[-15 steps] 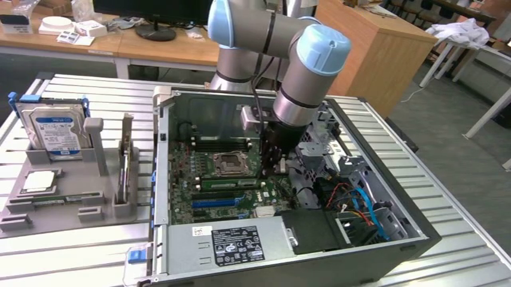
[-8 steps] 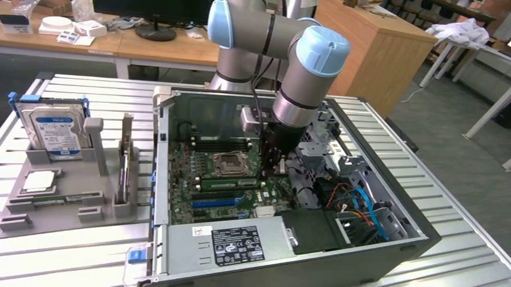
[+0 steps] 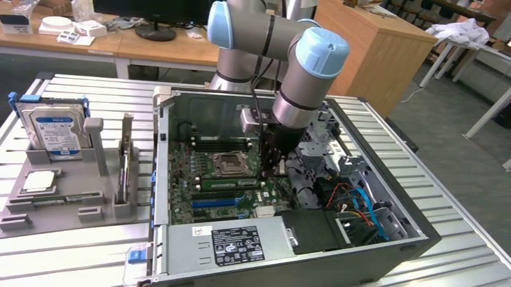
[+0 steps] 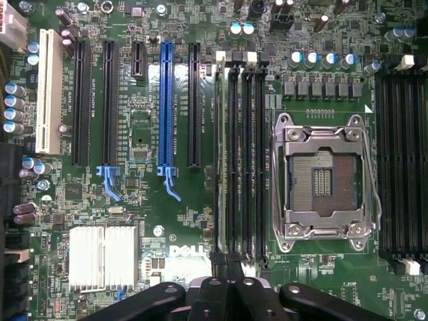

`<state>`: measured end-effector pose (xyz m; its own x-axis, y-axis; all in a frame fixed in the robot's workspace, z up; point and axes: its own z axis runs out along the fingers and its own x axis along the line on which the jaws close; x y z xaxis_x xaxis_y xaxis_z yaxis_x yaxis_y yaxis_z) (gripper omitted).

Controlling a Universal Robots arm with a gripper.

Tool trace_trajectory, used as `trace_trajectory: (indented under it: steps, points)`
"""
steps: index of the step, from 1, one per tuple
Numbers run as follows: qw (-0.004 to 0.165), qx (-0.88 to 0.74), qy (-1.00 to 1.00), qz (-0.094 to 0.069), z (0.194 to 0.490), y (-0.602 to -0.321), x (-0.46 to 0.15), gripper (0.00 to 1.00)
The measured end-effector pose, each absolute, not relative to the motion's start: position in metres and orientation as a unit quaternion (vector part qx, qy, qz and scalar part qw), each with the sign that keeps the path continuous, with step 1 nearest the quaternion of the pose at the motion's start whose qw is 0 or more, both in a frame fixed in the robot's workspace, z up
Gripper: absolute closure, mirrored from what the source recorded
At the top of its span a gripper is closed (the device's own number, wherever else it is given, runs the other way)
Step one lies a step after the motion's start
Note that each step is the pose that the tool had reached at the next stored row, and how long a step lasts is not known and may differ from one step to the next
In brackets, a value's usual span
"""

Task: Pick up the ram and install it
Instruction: 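Press down the ram until it locks into place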

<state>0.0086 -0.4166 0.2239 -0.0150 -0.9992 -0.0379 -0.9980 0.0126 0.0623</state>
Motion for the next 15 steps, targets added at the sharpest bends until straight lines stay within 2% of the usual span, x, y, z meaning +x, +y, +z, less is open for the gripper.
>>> trace_trajectory:
  steps: [15]
  points:
    - [0.008,0.702,-0.712,-0.036,0.2220,-0.4166,0.0086,0.89]
